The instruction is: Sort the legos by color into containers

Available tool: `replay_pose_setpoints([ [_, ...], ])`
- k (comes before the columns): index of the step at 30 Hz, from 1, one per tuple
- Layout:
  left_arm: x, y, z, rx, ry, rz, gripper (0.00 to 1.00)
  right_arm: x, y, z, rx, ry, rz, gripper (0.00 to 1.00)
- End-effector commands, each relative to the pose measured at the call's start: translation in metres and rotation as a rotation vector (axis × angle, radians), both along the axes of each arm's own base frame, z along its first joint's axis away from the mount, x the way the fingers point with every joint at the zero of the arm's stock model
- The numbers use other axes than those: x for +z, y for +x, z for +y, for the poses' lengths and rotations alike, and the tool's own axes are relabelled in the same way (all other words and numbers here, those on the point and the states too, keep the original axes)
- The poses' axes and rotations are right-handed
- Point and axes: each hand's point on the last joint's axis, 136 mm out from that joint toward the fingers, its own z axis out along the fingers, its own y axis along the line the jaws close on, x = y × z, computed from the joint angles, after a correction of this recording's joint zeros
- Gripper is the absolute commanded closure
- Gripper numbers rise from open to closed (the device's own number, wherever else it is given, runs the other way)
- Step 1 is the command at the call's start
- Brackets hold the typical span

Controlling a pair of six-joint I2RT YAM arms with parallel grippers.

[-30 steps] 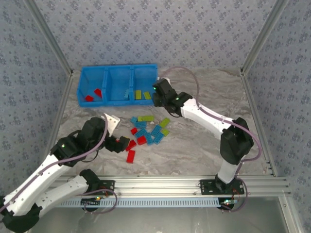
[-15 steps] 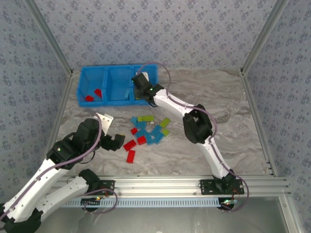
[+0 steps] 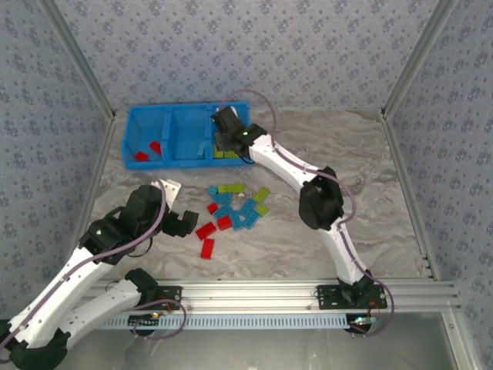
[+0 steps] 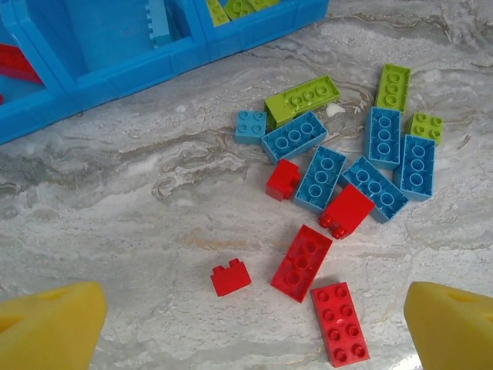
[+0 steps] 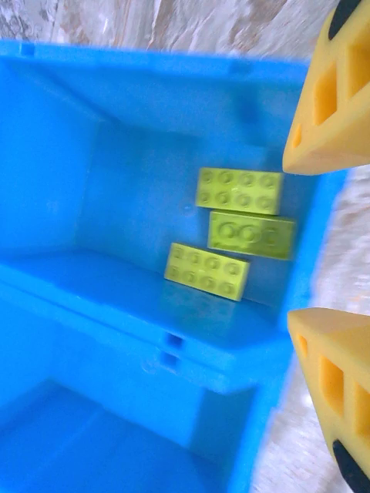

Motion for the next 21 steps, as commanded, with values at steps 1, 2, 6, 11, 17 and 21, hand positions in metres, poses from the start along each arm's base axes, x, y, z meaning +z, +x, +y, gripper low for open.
replay_pose_setpoints([
  [1, 0.008, 0.005, -0.013, 0.031, -0.102, 0.024, 0.01, 0.062, -0.062, -0.006, 0.126, 0.056, -0.013, 0.48],
  [2, 0.007, 0.006, -0.022, 0.023, -0.141, 0.041, 0.01, 0.067, -0.083, -0.010, 0.160, 0.069, 0.000, 0.48],
  [6, -0.002, 0.017, -0.063, -0.035, -0.279, 0.103, 0.01, 0.074, -0.162, -0.043, 0.237, 0.107, 0.030, 0.45],
  [11, -0.025, 0.036, -0.108, -0.091, -0.260, 0.172, 0.01, 0.044, -0.231, -0.096, 0.187, 0.138, 0.104, 0.41],
  [17, -0.064, 0.070, -0.155, -0.056, -0.077, 0.229, 0.08, 0.007, -0.277, -0.145, 0.099, 0.239, 0.180, 0.37],
  [21, -0.100, 0.095, -0.180, -0.044, 0.012, 0.281, 0.18, 0.000, -0.284, -0.169, 0.027, 0.252, 0.174, 0.35],
])
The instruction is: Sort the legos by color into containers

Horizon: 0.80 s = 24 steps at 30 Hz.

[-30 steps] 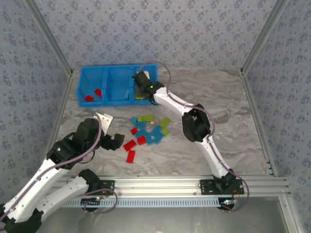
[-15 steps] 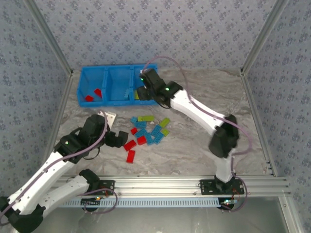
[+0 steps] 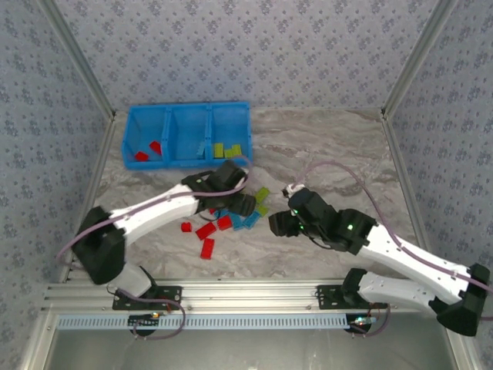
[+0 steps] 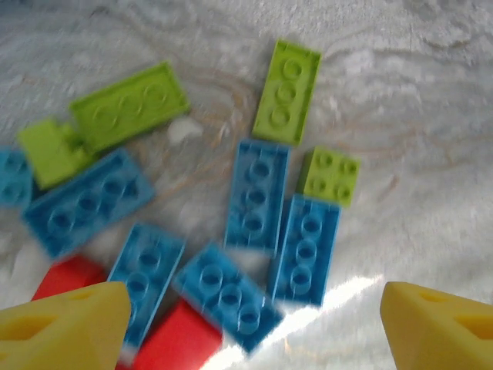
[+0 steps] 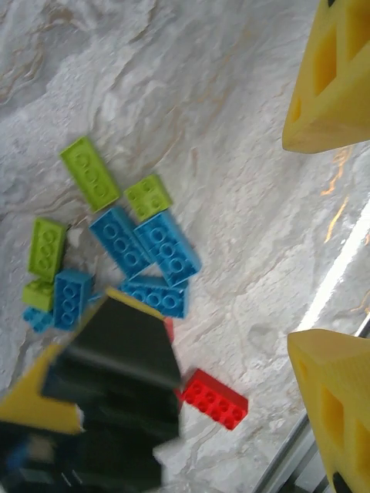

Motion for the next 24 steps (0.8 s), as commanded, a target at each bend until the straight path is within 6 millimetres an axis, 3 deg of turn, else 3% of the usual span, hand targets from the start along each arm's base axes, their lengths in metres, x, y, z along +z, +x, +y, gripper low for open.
replay_pose_setpoints([
  [1, -0.015, 0.024, -0.015, 0.020, 0.052, -0.015, 0.19, 0.007, -0.001, -0.014, -0.093, 0.057, -0.001, 0.35],
  [5, -0.043, 0.035, -0.033, -0.001, 0.083, 0.034, 0.21, 0.010, 0.000, -0.021, -0.112, 0.051, -0.015, 0.33],
  [8, -0.063, 0.041, -0.034, 0.013, 0.117, 0.052, 0.25, 0.010, 0.002, -0.022, -0.122, 0.046, -0.016, 0.32],
  [12, -0.083, 0.044, -0.025, 0.047, 0.181, 0.082, 0.42, 0.012, 0.001, -0.021, -0.125, 0.059, -0.008, 0.32],
  [16, -0.097, 0.039, -0.026, 0.038, 0.178, 0.111, 0.53, 0.015, 0.002, -0.020, -0.125, 0.067, -0.009, 0.32],
  [20, -0.098, 0.037, -0.029, 0.033, 0.146, 0.125, 0.62, 0.019, 0.002, -0.018, -0.124, 0.078, -0.012, 0.32],
  [24, -0.073, 0.037, -0.034, 0.030, 0.064, 0.106, 0.67, 0.026, 0.003, -0.011, -0.114, 0.116, -0.016, 0.32],
])
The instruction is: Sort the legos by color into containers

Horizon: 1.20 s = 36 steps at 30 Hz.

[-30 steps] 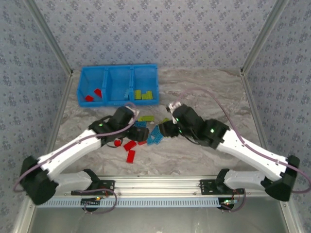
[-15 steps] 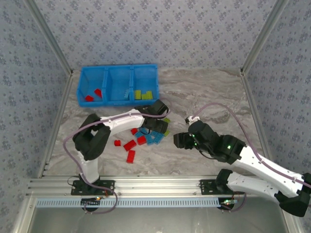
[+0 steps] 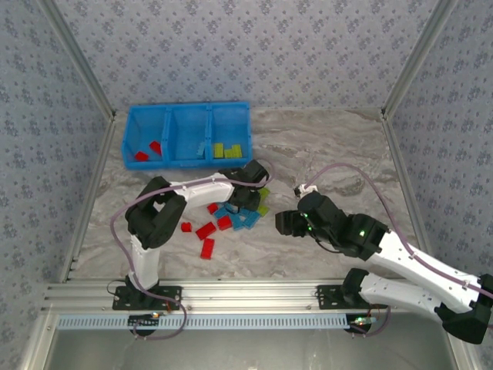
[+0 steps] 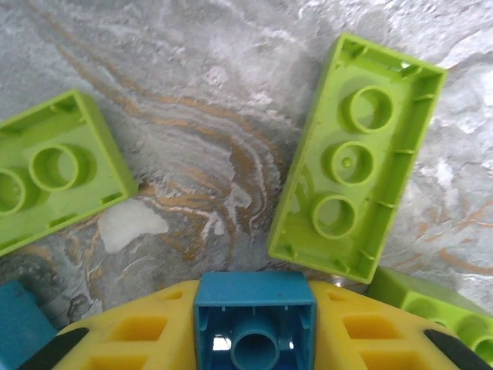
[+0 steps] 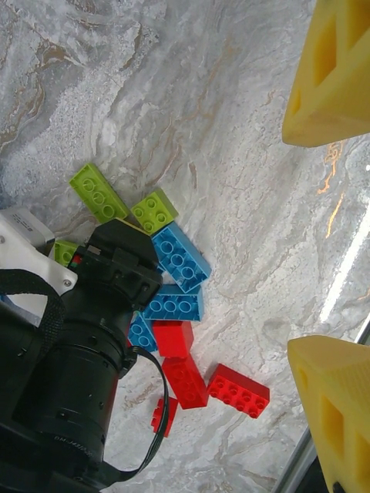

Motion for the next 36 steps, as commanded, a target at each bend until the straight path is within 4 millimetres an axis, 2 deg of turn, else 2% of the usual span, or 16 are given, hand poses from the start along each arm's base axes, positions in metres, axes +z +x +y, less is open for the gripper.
replay_pose_setpoints([
  [1, 0.030, -0.002, -0.001, -0.001, -0.076, -0.022, 0.68, 0.019, 0.004, 0.006, -0.016, 0.060, -0.017, 0.32],
  [4, 0.078, 0.005, 0.006, 0.007, -0.112, -0.126, 0.71, 0.024, 0.005, 0.007, -0.018, 0.070, -0.026, 0.32],
  [6, 0.116, 0.015, 0.018, 0.036, -0.129, -0.225, 0.72, 0.028, 0.006, 0.007, -0.024, 0.077, -0.036, 0.32],
  [10, 0.182, 0.051, 0.065, 0.164, -0.121, -0.445, 0.72, 0.031, 0.008, 0.007, -0.029, 0.084, -0.049, 0.31],
  [13, 0.209, 0.089, 0.106, 0.263, -0.082, -0.593, 0.72, 0.029, 0.009, 0.006, -0.037, 0.078, -0.049, 0.30],
  [16, 0.209, 0.132, 0.149, 0.380, -0.076, -0.598, 0.73, 0.027, 0.009, 0.006, -0.040, 0.077, -0.042, 0.30],
  [19, 0.194, 0.173, 0.178, 0.460, -0.096, -0.556, 0.73, 0.024, 0.007, 0.005, -0.040, 0.071, -0.032, 0.30],
  [22, 0.169, 0.208, 0.193, 0.485, -0.099, -0.486, 0.73, 0.023, 0.006, 0.001, -0.047, 0.056, -0.031, 0.30],
  [25, 0.137, 0.231, 0.210, 0.544, -0.078, -0.398, 0.73, 0.025, 0.005, -0.001, -0.049, 0.059, -0.033, 0.29],
  [28, 0.118, 0.238, 0.213, 0.551, -0.085, -0.356, 0.69, 0.023, 0.004, -0.002, -0.052, 0.057, -0.033, 0.29],
  [31, 0.118, 0.239, 0.211, 0.546, -0.099, -0.362, 0.58, 0.021, 0.006, 0.000, -0.052, 0.064, -0.030, 0.29],
  [34, 0.138, 0.233, 0.210, 0.542, -0.129, -0.385, 0.54, 0.021, 0.007, 0.003, -0.049, 0.062, -0.031, 0.29],
  [36, 0.160, 0.225, 0.208, 0.539, -0.173, -0.413, 0.52, 0.018, 0.009, 0.004, -0.055, 0.054, -0.032, 0.28],
])
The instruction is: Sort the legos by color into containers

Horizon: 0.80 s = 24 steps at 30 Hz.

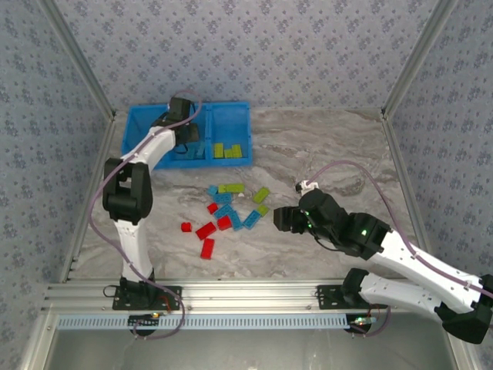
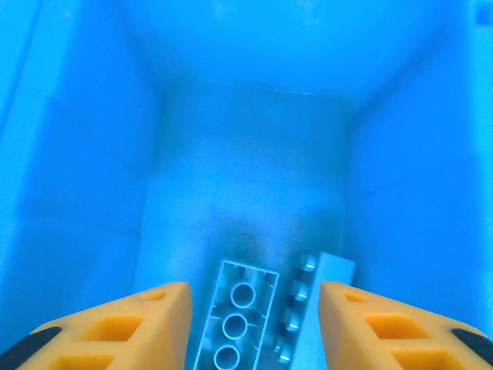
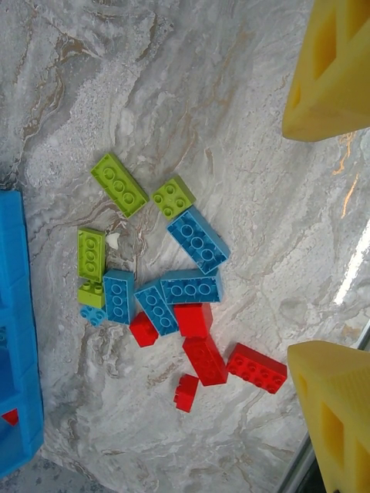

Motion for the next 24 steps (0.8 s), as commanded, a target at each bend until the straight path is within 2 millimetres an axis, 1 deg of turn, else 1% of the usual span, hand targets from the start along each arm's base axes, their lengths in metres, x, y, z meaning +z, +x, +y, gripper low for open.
replay_pose_setpoints([
  [1, 0.069, -0.013, -0.011, -0.026, -0.090, -0.130, 0.51, 0.001, 0.006, 0.000, -0.037, -0.001, -0.011, 0.28],
  [3, 0.088, -0.030, -0.014, -0.035, -0.151, -0.165, 0.52, -0.003, 0.009, 0.000, -0.055, -0.008, -0.003, 0.27],
  [5, 0.103, -0.055, -0.023, -0.060, -0.234, -0.199, 0.53, -0.011, 0.013, 0.000, -0.079, -0.023, 0.007, 0.26],
  [7, 0.120, -0.091, -0.041, -0.126, -0.308, -0.246, 0.53, -0.024, 0.017, -0.004, -0.129, -0.042, 0.036, 0.24],
  [8, 0.128, -0.109, -0.051, -0.168, -0.316, -0.268, 0.53, -0.030, 0.020, -0.005, -0.150, -0.051, 0.052, 0.24],
  [10, 0.140, -0.153, -0.078, -0.299, -0.283, -0.304, 0.53, -0.043, 0.027, -0.007, -0.197, -0.069, 0.096, 0.23],
  [11, 0.143, -0.174, -0.091, -0.367, -0.257, -0.313, 0.52, -0.048, 0.030, -0.008, -0.217, -0.074, 0.112, 0.23],
  [14, 0.142, -0.241, -0.124, -0.593, -0.171, -0.315, 0.52, -0.067, 0.041, -0.001, -0.251, -0.087, 0.175, 0.21],
  [15, 0.139, -0.263, -0.133, -0.669, -0.150, -0.307, 0.51, -0.071, 0.048, 0.007, -0.254, -0.064, 0.185, 0.21],
  [17, 0.135, -0.302, -0.145, -0.811, -0.115, -0.287, 0.52, -0.085, 0.059, 0.017, -0.266, -0.057, 0.233, 0.21],
  [19, 0.129, -0.340, -0.152, -0.946, -0.072, -0.259, 0.52, -0.098, 0.071, 0.026, -0.279, -0.068, 0.274, 0.20],
  [22, 0.122, -0.380, -0.155, -1.087, -0.031, -0.199, 0.51, -0.114, 0.089, 0.036, -0.306, -0.140, 0.300, 0.19],
  [24, 0.117, -0.401, -0.152, -1.158, -0.002, -0.154, 0.47, -0.122, 0.102, 0.043, -0.329, -0.164, 0.311, 0.18],
])
